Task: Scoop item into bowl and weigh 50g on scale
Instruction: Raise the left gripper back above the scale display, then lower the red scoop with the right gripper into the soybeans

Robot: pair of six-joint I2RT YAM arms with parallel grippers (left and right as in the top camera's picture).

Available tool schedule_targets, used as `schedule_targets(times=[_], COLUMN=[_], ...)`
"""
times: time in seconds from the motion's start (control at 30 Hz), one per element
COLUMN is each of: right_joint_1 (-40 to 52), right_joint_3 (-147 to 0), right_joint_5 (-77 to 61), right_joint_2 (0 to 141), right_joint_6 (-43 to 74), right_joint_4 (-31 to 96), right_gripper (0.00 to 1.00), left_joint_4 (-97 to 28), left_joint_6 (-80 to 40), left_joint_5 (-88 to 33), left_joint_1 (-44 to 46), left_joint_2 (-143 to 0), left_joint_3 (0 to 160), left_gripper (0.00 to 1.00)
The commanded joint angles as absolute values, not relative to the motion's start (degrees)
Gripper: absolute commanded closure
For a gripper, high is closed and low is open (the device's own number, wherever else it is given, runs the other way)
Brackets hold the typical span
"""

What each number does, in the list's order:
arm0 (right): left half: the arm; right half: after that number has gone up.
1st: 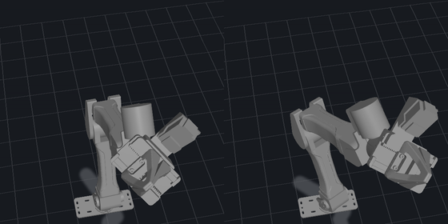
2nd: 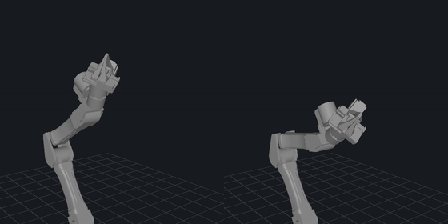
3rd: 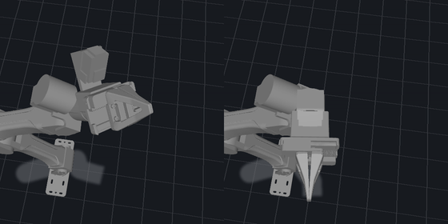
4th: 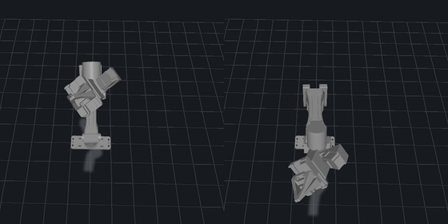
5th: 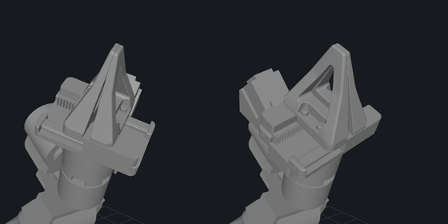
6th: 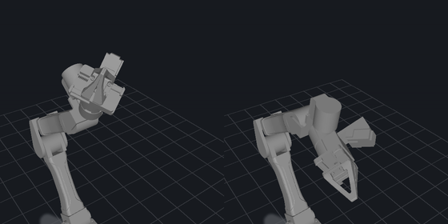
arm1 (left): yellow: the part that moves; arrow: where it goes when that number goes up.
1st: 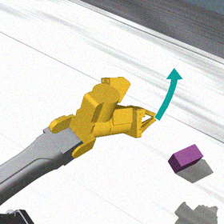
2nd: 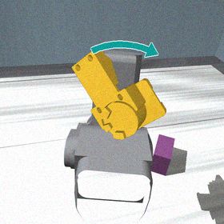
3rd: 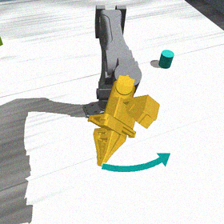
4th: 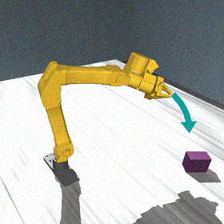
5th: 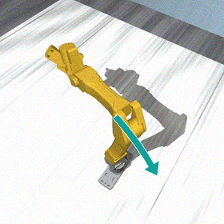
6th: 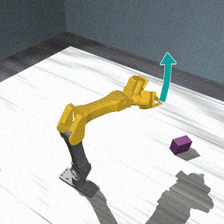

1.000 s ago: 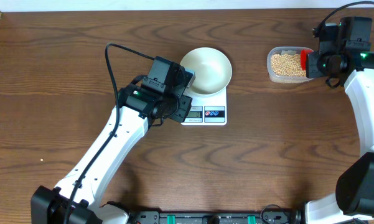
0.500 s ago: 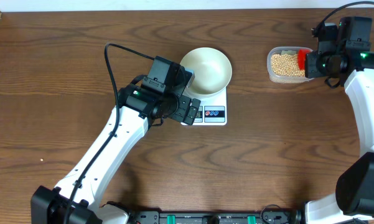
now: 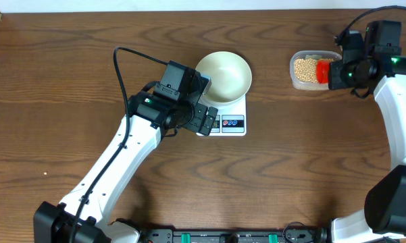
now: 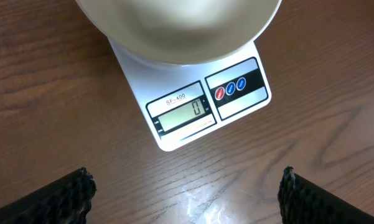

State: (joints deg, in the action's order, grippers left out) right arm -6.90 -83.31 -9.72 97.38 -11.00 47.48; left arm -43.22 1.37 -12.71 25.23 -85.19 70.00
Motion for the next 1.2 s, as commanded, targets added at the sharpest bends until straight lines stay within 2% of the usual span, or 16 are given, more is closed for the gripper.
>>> schedule_targets(times=[0.0,0.43,0.87,1.17], right_joint_1=[-7.2,-7.18,-7.18,-6.96], right_joint_3=[-84.31,-88.16,-88.27,-88.27], right_joint_5=[-11.2,-7.81,-0.08,-2.02], right_joint_2=[97.6,95.57,96.77,97.65], right_joint_6=[-10.68,-10.76,-11.88,-10.28], right_joint_4=[48.05,53.56,48.42,44.95], right_gripper=[0.99,0.99,0.99,0.99], left_joint_4=[-43.22,-43.24,-43.24,-43.24], left_joint_6=[1.45,1.45,1.45,1.45], left_joint_5=[-11.94,-11.94,-11.94,-11.94], left_joint_1=[25.15,25.15,25.15,25.15], left_joint_2=[-85.73,-85.73,-85.73,-85.73], left_joint_3=[69.43,69.43,69.43,69.43], left_gripper=[0.04,0.04,0.04,0.04])
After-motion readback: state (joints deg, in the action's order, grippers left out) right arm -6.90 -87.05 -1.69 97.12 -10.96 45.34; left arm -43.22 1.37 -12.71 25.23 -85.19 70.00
